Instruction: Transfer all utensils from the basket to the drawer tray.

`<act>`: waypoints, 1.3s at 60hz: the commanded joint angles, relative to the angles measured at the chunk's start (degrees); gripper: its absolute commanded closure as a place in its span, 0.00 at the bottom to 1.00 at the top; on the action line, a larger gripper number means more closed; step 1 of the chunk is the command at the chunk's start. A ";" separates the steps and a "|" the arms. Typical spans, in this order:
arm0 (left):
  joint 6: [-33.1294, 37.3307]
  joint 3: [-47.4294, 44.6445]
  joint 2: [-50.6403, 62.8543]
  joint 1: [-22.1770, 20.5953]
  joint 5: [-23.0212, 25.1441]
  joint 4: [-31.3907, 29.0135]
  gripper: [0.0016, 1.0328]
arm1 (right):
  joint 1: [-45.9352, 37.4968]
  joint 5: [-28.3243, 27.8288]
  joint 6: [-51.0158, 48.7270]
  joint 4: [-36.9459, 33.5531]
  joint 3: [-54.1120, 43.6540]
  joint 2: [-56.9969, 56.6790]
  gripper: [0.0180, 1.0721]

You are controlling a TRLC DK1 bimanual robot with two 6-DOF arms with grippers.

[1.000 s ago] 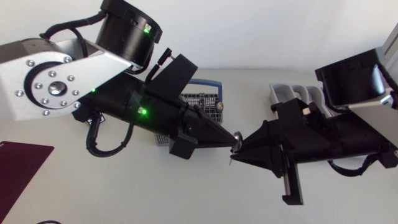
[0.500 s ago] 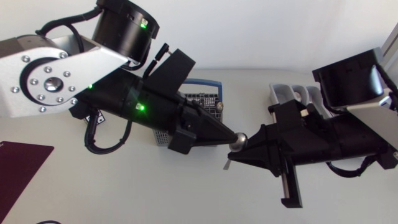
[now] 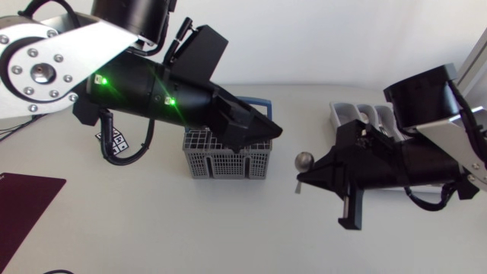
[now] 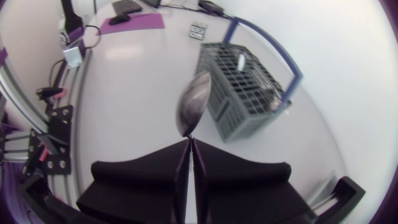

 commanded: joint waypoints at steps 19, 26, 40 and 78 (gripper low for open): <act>3.85 1.44 6.13 -2.13 -17.42 -1.70 0.21 | -23.15 11.86 -15.77 5.53 -1.41 6.02 0.94; 4.29 1.79 8.15 -2.83 -19.26 -1.61 0.21 | -30.36 14.06 -21.13 10.10 -2.46 7.60 0.94; 4.55 2.32 10.79 -1.60 -23.31 -1.08 0.21 | -41.78 17.57 -30.36 19.33 -4.31 15.34 0.94; 4.38 1.79 11.85 -1.16 -24.80 -1.08 0.21 | -50.13 27.42 -36.07 38.31 -3.78 33.88 0.81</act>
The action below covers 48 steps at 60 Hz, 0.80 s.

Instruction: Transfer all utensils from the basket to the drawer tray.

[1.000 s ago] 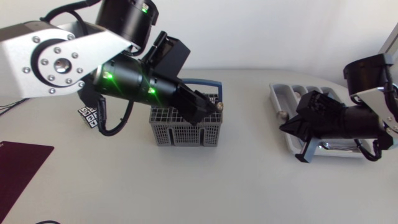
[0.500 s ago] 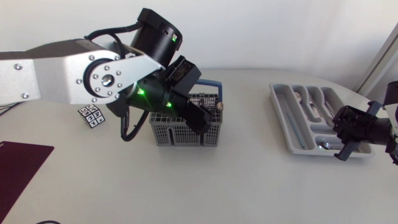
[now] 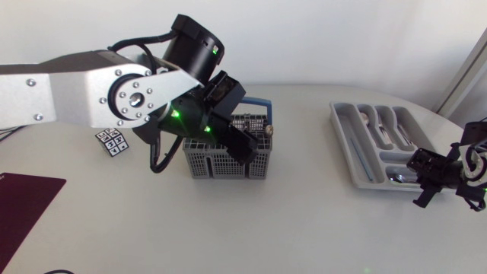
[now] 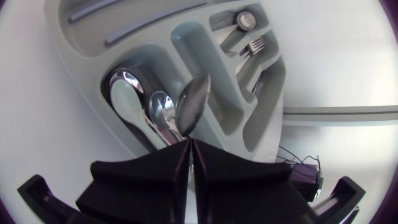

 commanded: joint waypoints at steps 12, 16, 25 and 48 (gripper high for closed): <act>0.90 1.33 0.87 0.61 -0.58 -0.29 0.21 | -1.22 0.14 -1.84 -2.10 -1.23 -5.51 0.25; 0.90 1.42 0.78 0.70 -0.58 -0.38 0.21 | -1.22 -0.65 -1.67 -4.82 -0.79 -8.06 0.20; 0.81 0.98 0.61 0.79 -0.58 -0.38 0.21 | -0.69 -2.15 1.23 -11.41 0.70 -13.77 0.16; 0.55 -0.95 -0.45 2.63 -0.50 -0.21 0.21 | 17.42 -8.30 26.37 -29.17 5.01 -24.41 0.16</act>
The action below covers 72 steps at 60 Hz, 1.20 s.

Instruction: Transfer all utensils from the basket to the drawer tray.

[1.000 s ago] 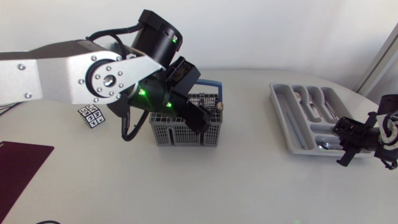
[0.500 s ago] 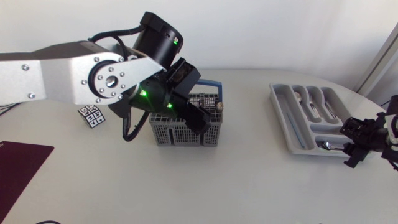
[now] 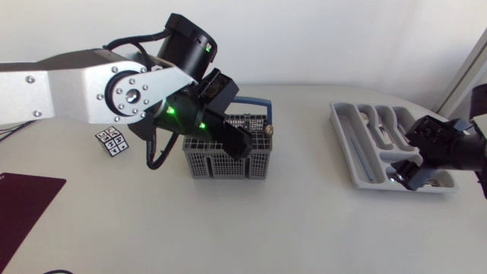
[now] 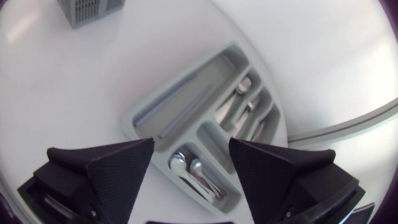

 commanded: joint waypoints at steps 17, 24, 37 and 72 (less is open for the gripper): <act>0.40 -1.98 -0.97 3.10 -0.47 -0.10 0.21 | 18.87 -3.90 24.89 -4.35 5.91 1.11 0.16; 0.40 -2.77 -1.41 4.16 -0.47 0.34 0.21 | 22.83 -5.92 29.63 -4.61 8.89 4.80 0.19; -0.22 -4.18 -1.59 6.09 -0.39 1.48 0.21 | 27.57 -11.72 36.75 -5.84 15.92 12.09 0.33; -5.23 -6.29 -1.50 11.81 8.49 5.44 0.21 | 31.53 -19.99 45.98 -5.58 30.51 29.50 0.45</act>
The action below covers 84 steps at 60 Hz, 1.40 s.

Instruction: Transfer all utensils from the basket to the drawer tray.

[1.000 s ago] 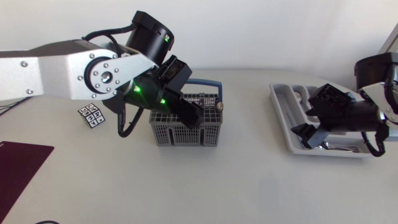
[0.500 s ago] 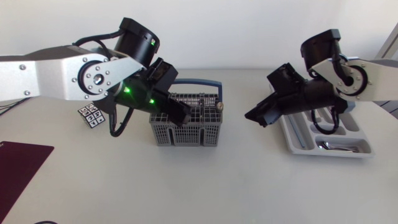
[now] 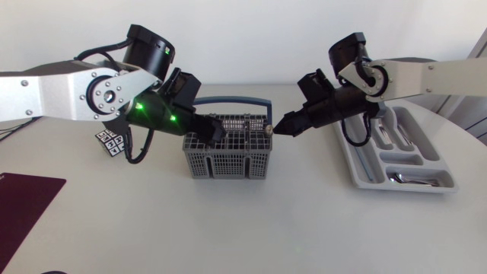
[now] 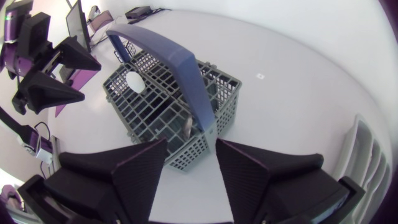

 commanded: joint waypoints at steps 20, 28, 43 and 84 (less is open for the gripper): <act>-1.62 -2.07 -0.36 0.70 1.78 2.32 0.21 | 1.34 -1.00 3.13 -0.38 3.68 5.52 0.60; -1.71 -2.16 -0.27 0.62 1.87 2.68 0.21 | 1.96 -1.00 3.13 0.15 3.33 5.69 0.61; -1.80 -2.43 -0.19 0.35 1.96 2.85 0.21 | 2.66 -1.00 3.13 0.68 3.60 6.40 0.80; -1.89 -3.31 -0.36 0.09 2.22 3.64 0.21 | 2.05 -4.42 3.04 0.86 2.80 3.67 0.93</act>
